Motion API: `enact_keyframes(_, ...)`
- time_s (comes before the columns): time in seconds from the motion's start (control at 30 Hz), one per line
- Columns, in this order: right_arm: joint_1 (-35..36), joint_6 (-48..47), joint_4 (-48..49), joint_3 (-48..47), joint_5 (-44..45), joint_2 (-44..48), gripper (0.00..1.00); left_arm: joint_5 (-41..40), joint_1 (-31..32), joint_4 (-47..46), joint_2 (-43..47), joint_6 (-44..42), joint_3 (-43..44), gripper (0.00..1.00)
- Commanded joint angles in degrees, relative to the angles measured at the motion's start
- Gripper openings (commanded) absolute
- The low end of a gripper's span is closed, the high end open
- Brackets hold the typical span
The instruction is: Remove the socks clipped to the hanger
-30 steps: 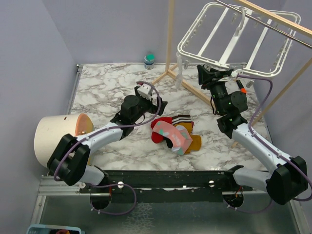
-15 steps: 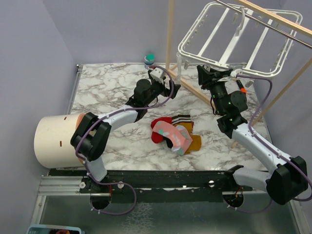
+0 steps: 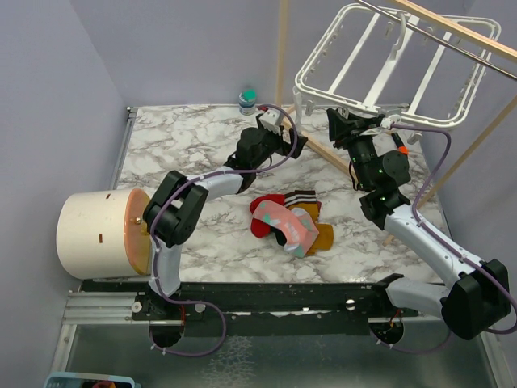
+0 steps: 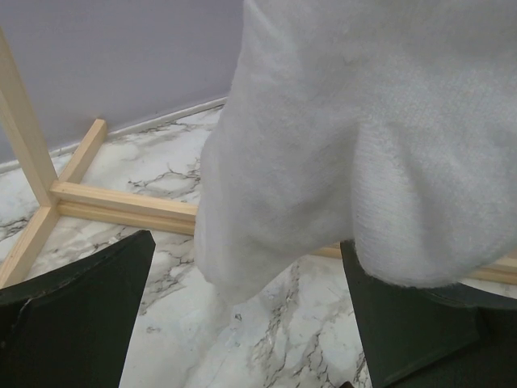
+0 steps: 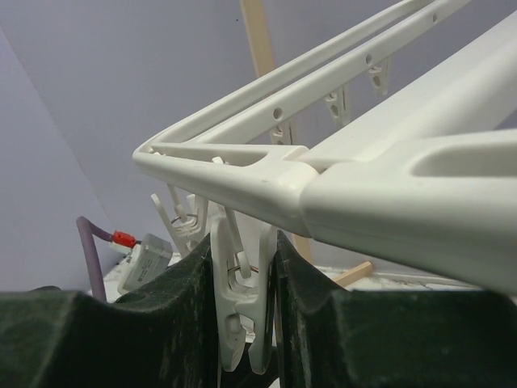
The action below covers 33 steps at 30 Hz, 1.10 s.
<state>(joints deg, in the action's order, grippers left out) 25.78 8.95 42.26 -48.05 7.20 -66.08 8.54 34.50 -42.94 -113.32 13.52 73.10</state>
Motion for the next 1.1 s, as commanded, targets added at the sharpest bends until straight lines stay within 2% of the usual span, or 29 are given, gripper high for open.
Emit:
enact_keyframes(0.0,-0.2,-1.19,-1.28,-0.54,-0.43,0.34,0.02,0.5,0.04,-2.5,-3.27,0.32,2.13,0.99)
enact_keyframes(0.2,-0.2,-1.33,-1.24,-0.46,-0.34,-0.04,0.02,-0.91,0.04,-3.33,-5.25,-1.77,2.72,0.99)
enact_keyframes(0.23,-0.2,-1.24,-1.15,-0.46,-0.39,-0.24,0.02,-1.03,0.04,-3.75,-5.59,-1.85,2.87,0.97)
enact_keyframes(0.27,-0.2,-1.15,-1.1,-0.54,-0.43,-0.41,0.02,-1.06,0.04,-4.07,-5.85,-2.1,3.04,0.9)
enact_keyframes(0.3,-0.2,-1.13,-1.08,-0.63,-0.5,-0.51,0.02,-1.06,0.04,-4.45,-6.05,-2.42,3.24,0.8)
enact_keyframes(0.33,-0.2,-1.13,-1.17,-0.68,-0.57,-0.53,0.01,-1.06,0.04,-4.7,-6.26,-2.75,3.35,0.59)
enact_keyframes(0.4,-0.2,-1.13,-1.21,-0.73,-0.61,-0.49,0.02,-1.53,0.04,-4.87,-6.37,-3.29,3.48,0.04)
enact_keyframes(0.43,-0.2,-1.13,-1.26,-0.73,-0.61,-0.45,0.02,-2.11,0.04,-4.94,-6.31,-3.36,3.27,0.0)
enact_keyframes(0.53,-0.2,-1.13,-1.62,-0.65,-0.53,-0.12,0.03,-2.12,-0.12,-5.05,-5.33,-4.39,2.06,0.0)
enact_keyframes(0.63,-0.2,-0.84,-1.61,-0.2,-0.36,0.15,0.12,-1.94,-0.14,-5.37,-3.34,-5.04,0.03,0.0)
enact_keyframes(0.67,-0.2,-0.64,-1.64,-0.08,-0.39,0.24,0.19,-1.79,-0.14,-5.44,-2.54,-5.2,-0.65,0.0)
enact_keyframes(0.73,-0.2,-0.32,-1.74,0.32,-0.94,0.47,0.43,-1.37,-0.14,-5.52,-0.86,-5.67,-2.23,0.0)
enact_keyframes(0.8,-0.2,0.19,-1.87,0.66,-1.76,0.75,0.61,-0.78,-0.14,-5.49,0.89,-6.25,-3.87,0.0)
enact_keyframes(0.93,-0.19,1.65,-1.8,2.71,-4.14,2.28,0.78,0.51,-0.05,-5.49,4.92,-6.73,-8.07,0.0)
enact_keyframes(1.07,-0.2,2.91,-1.38,6.35,-5.87,4.92,0.84,0.94,0.11,-5.49,8.74,-7.07,-12.63,0.0)
